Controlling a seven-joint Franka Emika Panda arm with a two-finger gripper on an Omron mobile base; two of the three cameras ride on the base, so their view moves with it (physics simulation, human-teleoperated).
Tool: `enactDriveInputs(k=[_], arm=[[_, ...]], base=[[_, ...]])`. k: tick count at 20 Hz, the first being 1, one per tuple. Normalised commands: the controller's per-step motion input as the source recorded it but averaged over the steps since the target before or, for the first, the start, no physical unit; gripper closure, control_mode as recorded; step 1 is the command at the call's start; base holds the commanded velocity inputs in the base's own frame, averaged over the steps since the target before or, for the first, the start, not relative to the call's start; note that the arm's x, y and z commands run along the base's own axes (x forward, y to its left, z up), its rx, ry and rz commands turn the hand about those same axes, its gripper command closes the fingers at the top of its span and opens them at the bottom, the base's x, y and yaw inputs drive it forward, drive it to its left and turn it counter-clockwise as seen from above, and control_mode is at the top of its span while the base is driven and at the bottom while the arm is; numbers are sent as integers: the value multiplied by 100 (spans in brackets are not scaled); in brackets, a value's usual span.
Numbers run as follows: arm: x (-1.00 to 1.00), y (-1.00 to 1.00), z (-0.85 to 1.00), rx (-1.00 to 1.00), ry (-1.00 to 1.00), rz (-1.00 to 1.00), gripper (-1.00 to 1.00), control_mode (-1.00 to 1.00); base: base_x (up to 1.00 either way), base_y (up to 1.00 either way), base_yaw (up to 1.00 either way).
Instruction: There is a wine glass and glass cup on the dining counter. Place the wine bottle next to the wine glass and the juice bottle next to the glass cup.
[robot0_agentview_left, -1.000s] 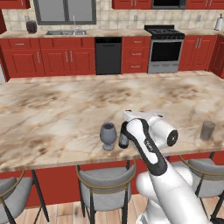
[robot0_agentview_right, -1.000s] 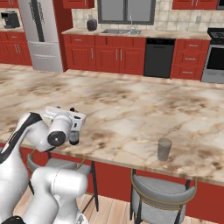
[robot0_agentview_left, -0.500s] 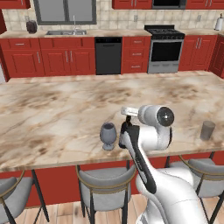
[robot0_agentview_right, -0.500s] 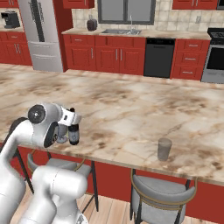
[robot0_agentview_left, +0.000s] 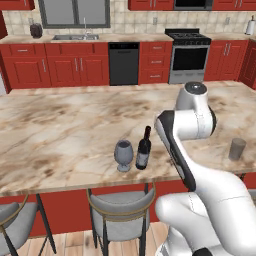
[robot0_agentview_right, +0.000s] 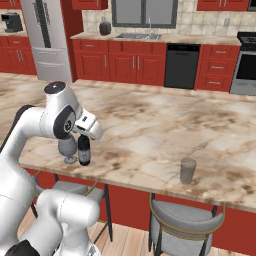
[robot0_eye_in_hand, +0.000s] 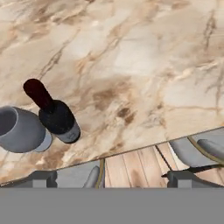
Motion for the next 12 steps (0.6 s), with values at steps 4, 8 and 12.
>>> enactDriveInputs(k=[4,8,12], arm=[[-52,-41,-2,-1,56,0,-100,-100],[-63,-32,-16,-1,32,0,-100,-100],[-61,-21,-27,0,15,0,-100,-100]], base=[[0,0,0],[0,0,0],[0,0,0]])
